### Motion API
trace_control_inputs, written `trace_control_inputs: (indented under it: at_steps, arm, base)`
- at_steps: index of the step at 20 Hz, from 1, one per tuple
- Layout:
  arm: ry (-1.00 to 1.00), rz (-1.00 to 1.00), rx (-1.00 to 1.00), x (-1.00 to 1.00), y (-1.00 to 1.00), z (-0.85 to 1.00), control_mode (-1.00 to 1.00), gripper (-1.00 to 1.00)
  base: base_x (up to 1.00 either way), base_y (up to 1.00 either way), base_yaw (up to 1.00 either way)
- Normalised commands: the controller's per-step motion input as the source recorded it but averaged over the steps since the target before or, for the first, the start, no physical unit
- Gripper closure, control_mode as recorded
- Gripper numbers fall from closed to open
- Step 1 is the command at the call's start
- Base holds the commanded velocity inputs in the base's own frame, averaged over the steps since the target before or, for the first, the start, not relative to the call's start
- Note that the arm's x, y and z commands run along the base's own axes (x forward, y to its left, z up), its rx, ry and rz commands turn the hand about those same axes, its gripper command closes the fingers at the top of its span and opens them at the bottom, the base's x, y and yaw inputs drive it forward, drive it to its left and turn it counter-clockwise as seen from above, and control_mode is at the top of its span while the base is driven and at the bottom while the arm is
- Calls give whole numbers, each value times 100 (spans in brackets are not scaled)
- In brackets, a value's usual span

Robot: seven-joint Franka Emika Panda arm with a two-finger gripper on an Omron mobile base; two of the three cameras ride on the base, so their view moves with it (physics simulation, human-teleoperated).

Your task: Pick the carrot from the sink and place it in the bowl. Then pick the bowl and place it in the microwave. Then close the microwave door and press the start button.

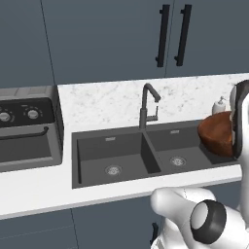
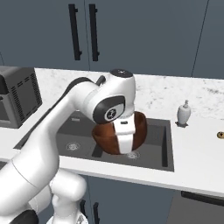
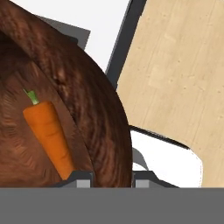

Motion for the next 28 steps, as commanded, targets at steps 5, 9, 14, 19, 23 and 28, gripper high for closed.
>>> trace_control_inputs:
  at_steps: [5,9,14,19,23,28]
  arm:
    - [0,-4,6,0,7,-1,-100,100]
    - [0,0,0,0,0,0,100,100]
    - [0,0,0,0,0,0,100,100]
    - [0,0,0,0,0,0,100,100]
    - [0,0,0,0,0,0,100,100]
    - [0,0,0,0,0,0,100,100]
  base:
    - [0,0,0]
    - [4,8,0]
    - [-9,4,-31]
    - [-38,1,-68]
    - [-29,1,-78]
    - [-17,0,-79]
